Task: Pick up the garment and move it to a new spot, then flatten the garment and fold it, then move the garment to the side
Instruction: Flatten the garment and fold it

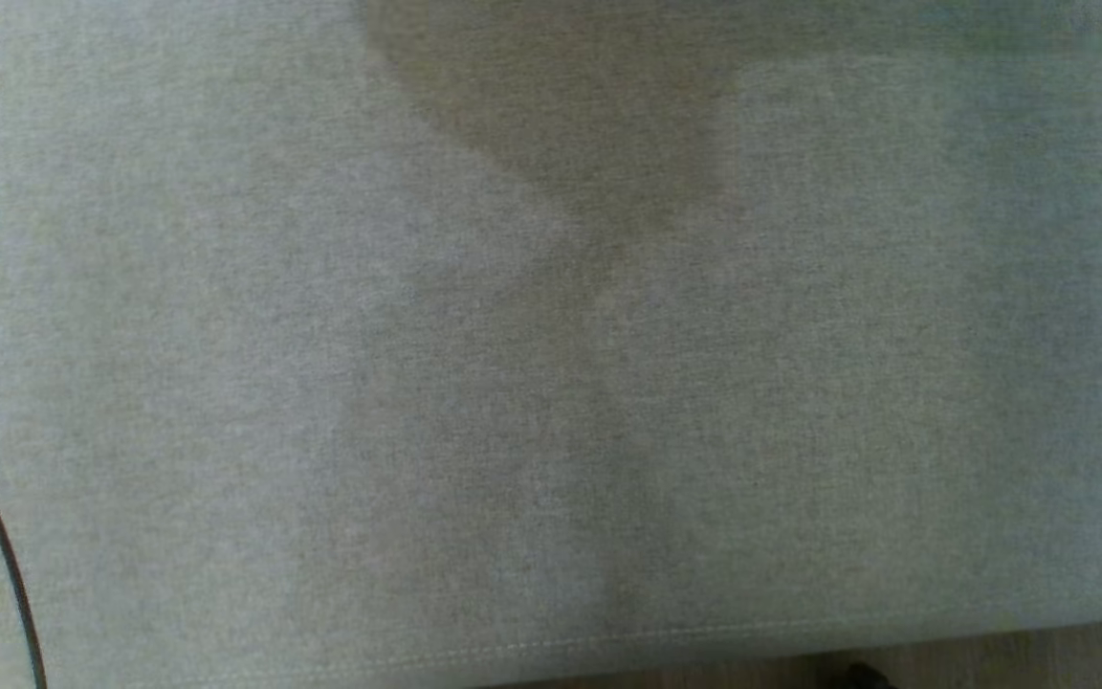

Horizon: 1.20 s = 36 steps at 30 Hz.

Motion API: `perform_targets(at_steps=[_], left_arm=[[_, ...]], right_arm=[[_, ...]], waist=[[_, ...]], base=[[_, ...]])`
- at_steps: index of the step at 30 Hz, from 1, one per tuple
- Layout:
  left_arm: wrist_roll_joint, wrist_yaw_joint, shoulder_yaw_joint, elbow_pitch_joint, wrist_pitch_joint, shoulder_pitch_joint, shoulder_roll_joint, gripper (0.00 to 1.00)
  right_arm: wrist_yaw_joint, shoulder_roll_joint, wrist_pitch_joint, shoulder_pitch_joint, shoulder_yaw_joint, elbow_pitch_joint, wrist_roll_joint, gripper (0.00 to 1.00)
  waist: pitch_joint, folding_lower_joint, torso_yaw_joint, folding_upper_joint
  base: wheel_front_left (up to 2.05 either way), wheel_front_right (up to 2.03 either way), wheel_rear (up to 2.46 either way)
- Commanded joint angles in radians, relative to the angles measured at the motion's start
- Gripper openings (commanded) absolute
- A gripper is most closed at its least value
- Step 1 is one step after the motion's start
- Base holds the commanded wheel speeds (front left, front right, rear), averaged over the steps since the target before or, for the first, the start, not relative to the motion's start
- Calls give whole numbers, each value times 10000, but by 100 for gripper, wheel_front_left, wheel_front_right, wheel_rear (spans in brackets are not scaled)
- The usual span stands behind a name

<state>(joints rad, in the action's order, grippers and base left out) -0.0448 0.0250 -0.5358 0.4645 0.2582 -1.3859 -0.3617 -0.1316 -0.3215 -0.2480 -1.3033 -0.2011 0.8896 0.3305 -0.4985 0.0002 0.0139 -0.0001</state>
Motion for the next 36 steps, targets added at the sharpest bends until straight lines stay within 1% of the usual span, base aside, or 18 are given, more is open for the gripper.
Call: perform_targets(at_steps=[1,3,5,9,11,14,17,21,27,31,32,33,34,36], left_arm=[[-77,-78,273,-675,34,227,-555,0],[-219,-131,273,-1327,34,1408,-751,0],[-436,-323,396,-2050,34,2717,-887,0],[-661,-866,597,-3487,35,5510,-1089,0],[-753,-1168,702,-4062,35,6878,-1114,0],[-734,-1551,756,-4713,35,8732,-1188,0],[-733,-1870,793,-5182,35,10197,-1107,0],[-573,-2262,820,-5621,35,11631,-982,0],[-497,-2752,991,-6089,35,13255,-838,0],[-287,-3030,1147,-6491,35,14181,-1058,0],[-287,-3030,1147,-6491,35,14181,-1058,0],[-247,-3068,1150,-6714,35,14518,-1121,0],[-247,-3068,1150,-6714,35,14518,-1121,0],[-248,-3045,1112,-6845,35,14738,-1144,0]], right_arm=[[9,78,-93,377,60,-195,97,0],[9,71,-121,966,131,-149,180,0],[9,46,-130,1607,389,-384,255,0],[9,84,-134,3313,1233,-1078,234,0],[9,159,-135,4259,1865,-1392,170,0],[9,483,-135,5660,2636,-1786,15,0],[9,870,-136,6961,3303,-2187,-193,0],[9,1393,-136,8511,4038,-2949,-724,0],[9,2158,-136,10284,4839,-4167,-1241,0],[9,2435,1,11368,5313,-5176,-1394,0],[9,2435,1,11368,5313,-5176,-1394,0],[9,2530,171,11849,5477,-5734,-1402,0],[9,2530,171,11849,5477,-5734,-1402,0],[9,2600,390,12233,5536,-6241,-1400,0]], waist=[[114,-2,-72,1],[316,-2,-134,1],[561,-2,-176,1],[1224,-2,-266,1],[1587,-2,-311,1],[2060,-2,-328,1],[2487,-2,-415,1],[2931,-2,-487,1],[3394,-2,-489,1],[3565,-2,-489,1],[3565,-2,-489,1],[3600,-2,-486,1],[3600,-2,-486,1],[3634,-2,-450,1]], base=[[0,0,0],[0,0,0],[0,0,0],[0,0,0],[0,0,0],[0,0,0],[0,0,0],[0,0,0],[0,0,0],[0,0,0],[0,0,0],[0,0,0],[0,0,0],[0,0,0]])
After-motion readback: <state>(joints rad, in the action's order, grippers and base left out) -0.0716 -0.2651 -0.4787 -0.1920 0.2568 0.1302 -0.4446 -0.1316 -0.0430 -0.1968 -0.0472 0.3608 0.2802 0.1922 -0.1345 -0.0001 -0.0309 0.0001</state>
